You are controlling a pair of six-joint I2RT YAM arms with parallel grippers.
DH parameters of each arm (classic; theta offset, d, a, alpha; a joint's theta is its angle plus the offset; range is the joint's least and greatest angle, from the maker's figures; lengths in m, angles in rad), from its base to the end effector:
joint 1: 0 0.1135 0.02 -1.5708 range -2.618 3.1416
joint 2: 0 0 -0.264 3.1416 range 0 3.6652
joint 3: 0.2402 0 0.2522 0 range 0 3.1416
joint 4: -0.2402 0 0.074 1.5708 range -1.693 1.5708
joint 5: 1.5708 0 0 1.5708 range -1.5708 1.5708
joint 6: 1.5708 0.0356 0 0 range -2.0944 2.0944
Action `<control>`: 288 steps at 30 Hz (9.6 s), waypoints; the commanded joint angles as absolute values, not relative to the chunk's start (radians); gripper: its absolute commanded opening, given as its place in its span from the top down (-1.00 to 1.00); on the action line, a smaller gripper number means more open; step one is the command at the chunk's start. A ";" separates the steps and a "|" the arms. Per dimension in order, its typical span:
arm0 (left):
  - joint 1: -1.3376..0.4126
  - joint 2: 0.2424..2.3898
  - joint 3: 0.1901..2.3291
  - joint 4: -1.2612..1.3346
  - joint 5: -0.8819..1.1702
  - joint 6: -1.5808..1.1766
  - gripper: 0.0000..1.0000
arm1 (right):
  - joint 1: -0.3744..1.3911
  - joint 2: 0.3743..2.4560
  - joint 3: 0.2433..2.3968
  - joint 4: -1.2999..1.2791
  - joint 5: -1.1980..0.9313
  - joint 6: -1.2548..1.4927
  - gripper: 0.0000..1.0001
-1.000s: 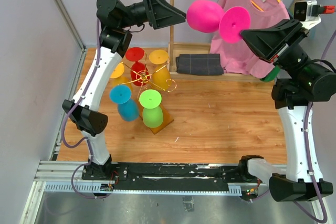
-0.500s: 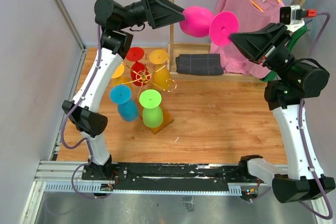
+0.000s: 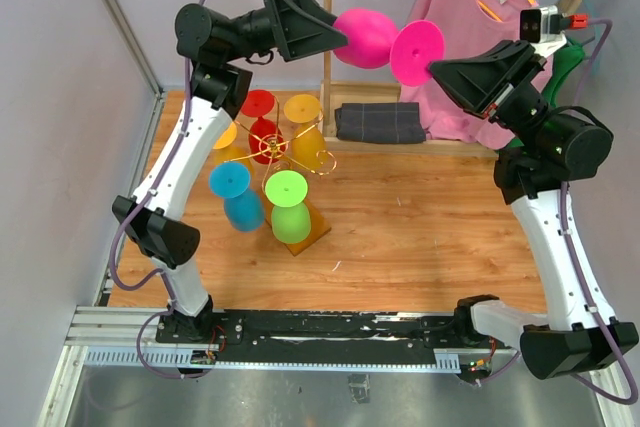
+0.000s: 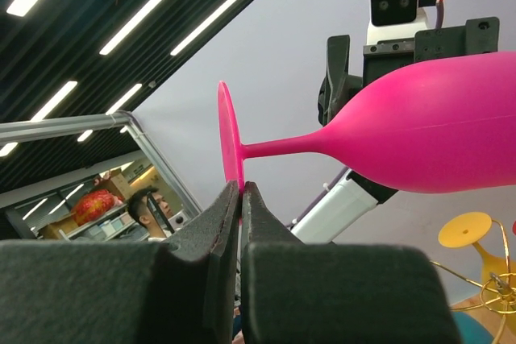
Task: Take the wine glass off the wine glass rack
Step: Place the wine glass at the center of the board, then pick up the wine glass from the wine rack.
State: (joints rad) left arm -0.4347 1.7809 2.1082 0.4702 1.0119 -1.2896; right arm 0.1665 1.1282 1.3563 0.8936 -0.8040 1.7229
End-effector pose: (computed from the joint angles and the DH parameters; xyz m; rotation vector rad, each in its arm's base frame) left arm 0.3071 -0.1759 0.5737 0.6911 1.2367 -1.8669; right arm 0.1682 0.0543 0.5548 -0.3153 1.0205 1.9193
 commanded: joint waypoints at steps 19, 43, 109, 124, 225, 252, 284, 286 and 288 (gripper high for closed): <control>-0.472 1.717 2.062 0.638 1.026 -1.386 0.26 | 0.229 1.159 1.252 1.257 -0.764 1.843 0.99; -0.470 1.635 2.026 0.832 1.023 -1.516 0.98 | 0.219 1.270 1.146 1.555 -0.723 1.963 -0.21; 0.414 1.275 2.089 -0.013 0.846 -0.378 1.00 | -0.073 0.836 1.177 0.328 -1.169 1.370 -0.56; 0.409 1.380 2.069 -0.576 0.508 -0.022 1.00 | -0.072 0.795 1.140 0.218 -1.146 1.287 -0.56; 0.339 1.636 1.450 -0.688 0.287 0.290 -0.53 | -0.072 0.865 1.094 0.037 -1.099 1.083 -0.58; 0.319 1.438 1.729 -0.885 0.402 0.241 -0.60 | -0.029 0.920 1.112 -0.059 -1.059 1.029 -0.58; 0.321 1.398 1.911 -0.906 0.423 0.063 -0.63 | 0.749 1.036 1.168 -0.234 -0.538 1.092 -0.36; 0.319 1.396 1.908 -0.906 0.421 0.069 -0.63 | 0.776 1.059 1.169 -0.213 -0.527 1.095 -0.33; 0.320 1.391 1.906 -0.907 0.418 0.075 -0.63 | 0.788 1.083 1.176 -0.196 -0.524 1.096 -0.31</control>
